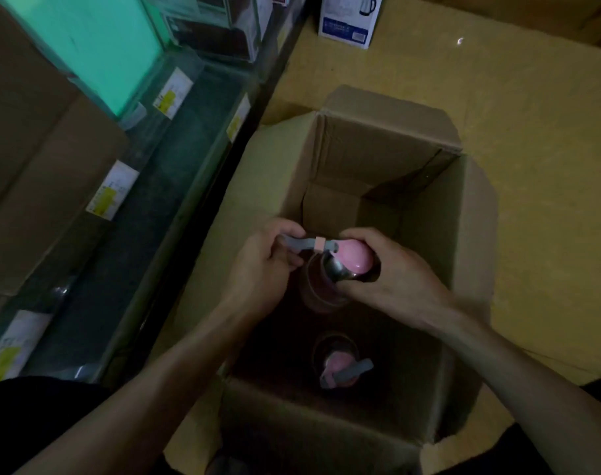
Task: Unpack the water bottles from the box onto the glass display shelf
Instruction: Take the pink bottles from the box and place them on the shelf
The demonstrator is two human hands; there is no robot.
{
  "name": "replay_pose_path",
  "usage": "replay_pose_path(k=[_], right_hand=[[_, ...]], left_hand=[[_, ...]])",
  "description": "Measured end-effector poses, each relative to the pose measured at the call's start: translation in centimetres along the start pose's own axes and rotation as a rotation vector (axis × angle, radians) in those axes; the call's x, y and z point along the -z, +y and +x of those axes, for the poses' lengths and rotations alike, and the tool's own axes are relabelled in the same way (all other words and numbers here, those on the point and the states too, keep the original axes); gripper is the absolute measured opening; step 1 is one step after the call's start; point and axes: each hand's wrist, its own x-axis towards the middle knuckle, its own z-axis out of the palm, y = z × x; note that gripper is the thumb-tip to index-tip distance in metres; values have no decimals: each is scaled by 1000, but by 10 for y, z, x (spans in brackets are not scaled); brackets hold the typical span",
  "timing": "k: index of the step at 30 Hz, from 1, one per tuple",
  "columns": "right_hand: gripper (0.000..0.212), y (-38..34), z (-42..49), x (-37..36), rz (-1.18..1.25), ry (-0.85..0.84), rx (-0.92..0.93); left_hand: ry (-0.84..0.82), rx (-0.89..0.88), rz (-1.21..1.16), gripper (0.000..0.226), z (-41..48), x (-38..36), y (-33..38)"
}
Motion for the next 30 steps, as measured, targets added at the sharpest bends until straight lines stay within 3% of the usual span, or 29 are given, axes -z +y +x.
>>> replay_pose_path(k=[7, 12, 15, 19, 22, 25, 30], right_hand=[[64, -2, 3, 15, 285, 67, -22], [56, -2, 5, 18, 415, 61, -43], [57, -3, 7, 19, 481, 68, -52], [59, -4, 10, 18, 578, 92, -74], [61, -5, 12, 16, 650, 86, -107], [67, -7, 14, 14, 728, 95, -148], [69, -12, 12, 6, 899, 92, -199]], left_hand=[[-92, -211, 324, 28, -3, -6, -18], [-83, -319, 433, 28, -6, -6, -17], [-157, -257, 331, 33, -4, -5, -13], [-390, -33, 37, 40, -9, -2, 1], [-495, -2, 4, 72, -14, -3, 4], [-487, 16, -15, 87, -12, -5, 2], [-397, 68, -127, 78, -23, -8, 3]])
